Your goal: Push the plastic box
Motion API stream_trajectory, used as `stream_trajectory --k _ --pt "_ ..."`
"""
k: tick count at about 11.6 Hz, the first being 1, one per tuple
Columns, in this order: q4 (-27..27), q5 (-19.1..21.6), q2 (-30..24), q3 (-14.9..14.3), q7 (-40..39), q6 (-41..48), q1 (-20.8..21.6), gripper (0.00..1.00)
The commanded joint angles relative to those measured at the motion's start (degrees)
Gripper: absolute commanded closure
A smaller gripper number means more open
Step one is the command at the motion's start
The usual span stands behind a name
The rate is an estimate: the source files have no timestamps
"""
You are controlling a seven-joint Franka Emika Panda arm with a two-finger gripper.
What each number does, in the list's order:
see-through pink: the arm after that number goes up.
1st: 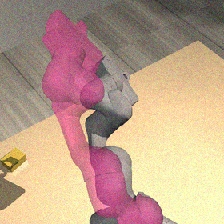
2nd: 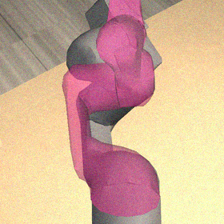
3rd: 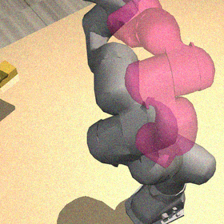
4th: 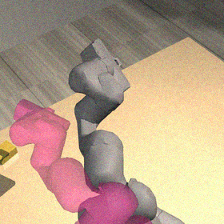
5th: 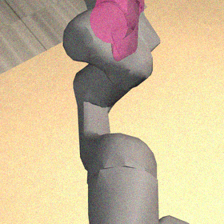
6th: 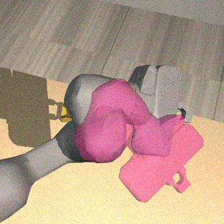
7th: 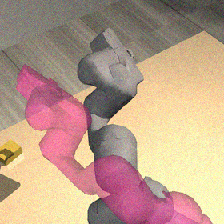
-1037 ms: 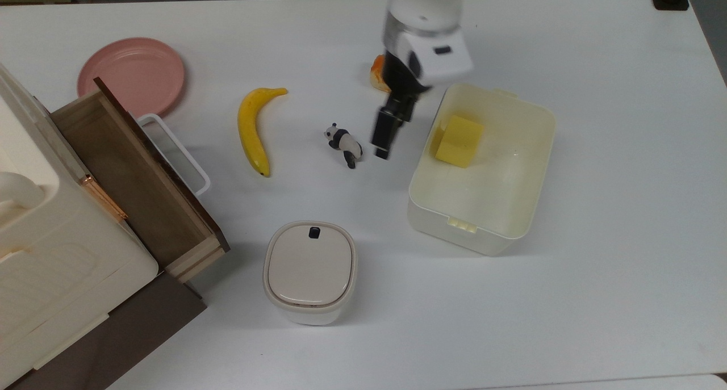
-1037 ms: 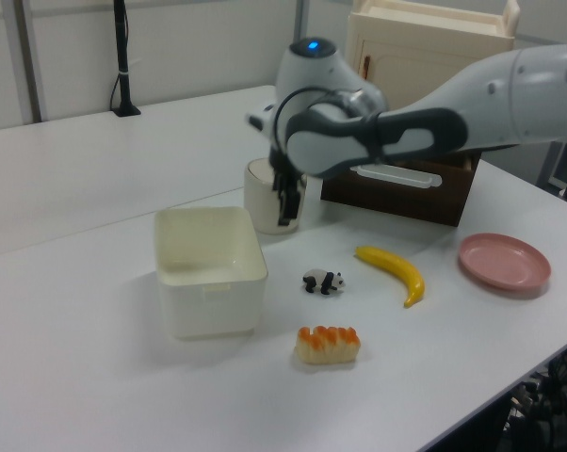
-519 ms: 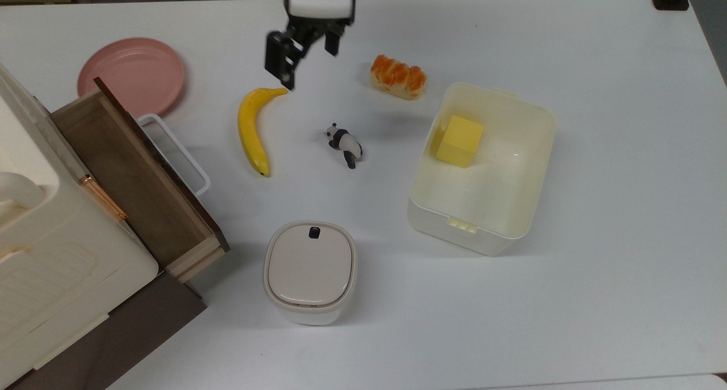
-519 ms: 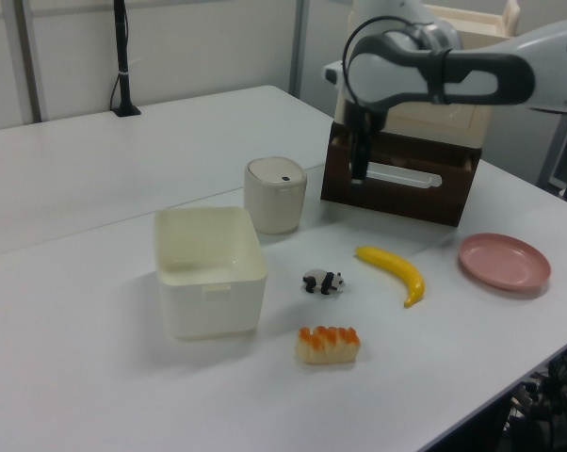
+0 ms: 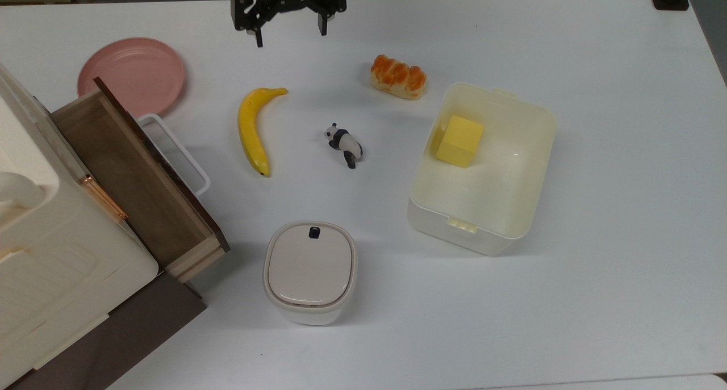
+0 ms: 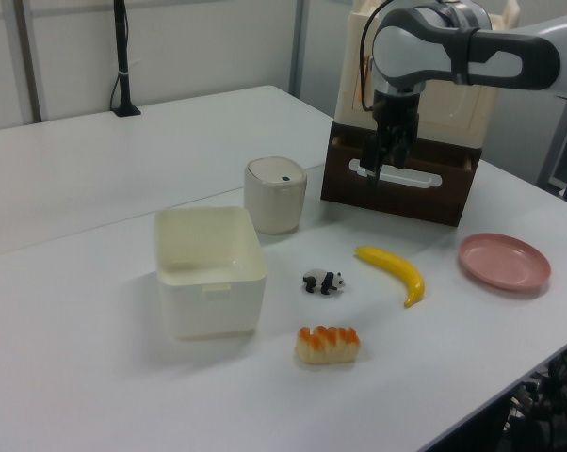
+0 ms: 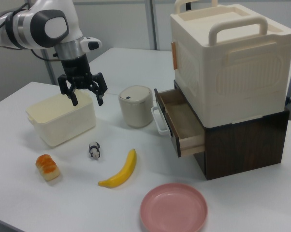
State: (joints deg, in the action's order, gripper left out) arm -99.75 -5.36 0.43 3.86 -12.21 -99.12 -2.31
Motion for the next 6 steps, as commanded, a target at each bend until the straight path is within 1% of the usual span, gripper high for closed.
stream_trajectory --k 1,2,4,6 --pt "-0.5 1.7 -2.2 -0.9 14.3 0.8 -0.5 0.0" --pt "-0.6 2.5 -2.5 -1.1 14.9 0.8 -0.6 0.0" --pt "-0.6 5.2 -3.1 -3.2 15.2 0.6 -0.5 0.0" --pt "-0.7 5.8 -3.3 -3.9 16.1 0.7 -0.5 0.0"
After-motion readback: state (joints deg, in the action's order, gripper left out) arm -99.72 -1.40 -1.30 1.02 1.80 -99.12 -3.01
